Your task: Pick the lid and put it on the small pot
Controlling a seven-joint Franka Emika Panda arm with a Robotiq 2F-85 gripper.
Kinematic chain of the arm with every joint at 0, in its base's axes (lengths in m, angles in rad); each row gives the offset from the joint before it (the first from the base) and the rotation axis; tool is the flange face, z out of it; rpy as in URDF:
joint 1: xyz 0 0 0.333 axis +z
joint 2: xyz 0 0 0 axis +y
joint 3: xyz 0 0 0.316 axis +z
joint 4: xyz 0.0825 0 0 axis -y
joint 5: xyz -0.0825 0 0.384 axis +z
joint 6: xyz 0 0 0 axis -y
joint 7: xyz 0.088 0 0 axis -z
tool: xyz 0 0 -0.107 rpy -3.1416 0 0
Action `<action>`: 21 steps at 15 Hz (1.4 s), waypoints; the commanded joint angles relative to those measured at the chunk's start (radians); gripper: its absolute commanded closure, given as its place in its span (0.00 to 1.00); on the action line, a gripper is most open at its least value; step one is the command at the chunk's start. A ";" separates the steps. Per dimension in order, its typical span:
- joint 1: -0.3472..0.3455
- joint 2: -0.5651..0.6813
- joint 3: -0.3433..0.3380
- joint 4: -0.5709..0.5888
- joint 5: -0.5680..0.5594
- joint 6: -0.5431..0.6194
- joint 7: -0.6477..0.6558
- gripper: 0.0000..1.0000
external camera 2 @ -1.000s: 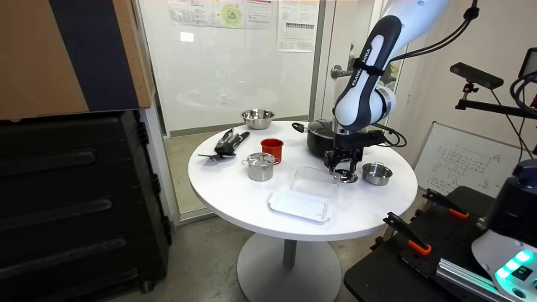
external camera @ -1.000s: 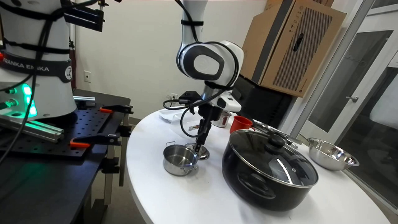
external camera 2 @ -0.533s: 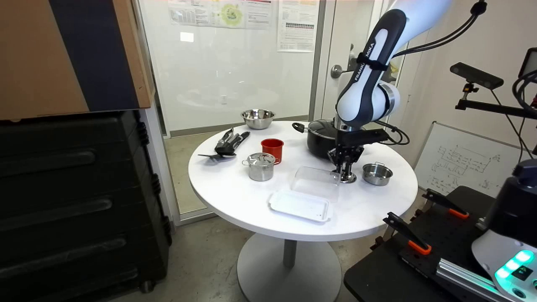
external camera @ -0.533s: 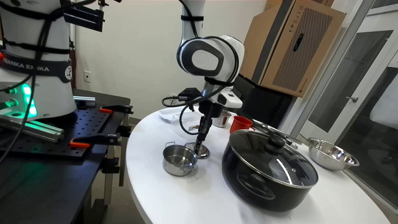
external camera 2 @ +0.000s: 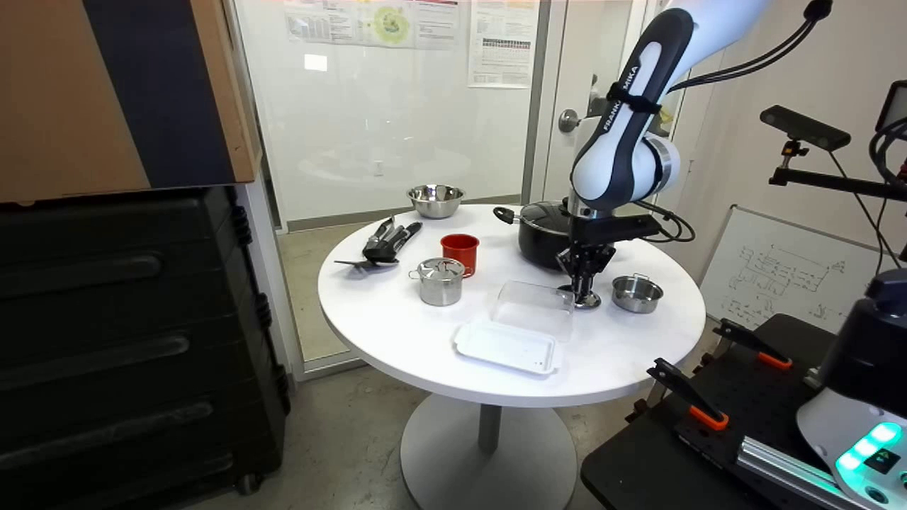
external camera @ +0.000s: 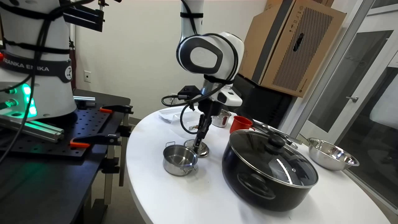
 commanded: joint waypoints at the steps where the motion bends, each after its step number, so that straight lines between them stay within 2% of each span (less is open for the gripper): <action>1: -0.045 -0.109 0.038 -0.072 0.043 0.013 -0.095 0.95; 10: -0.070 -0.301 -0.007 -0.195 -0.007 -0.014 -0.123 0.95; 17: -0.122 -0.352 -0.101 -0.280 -0.125 -0.028 -0.065 0.95; 21: -0.148 -0.359 -0.122 -0.294 -0.161 -0.039 -0.046 0.95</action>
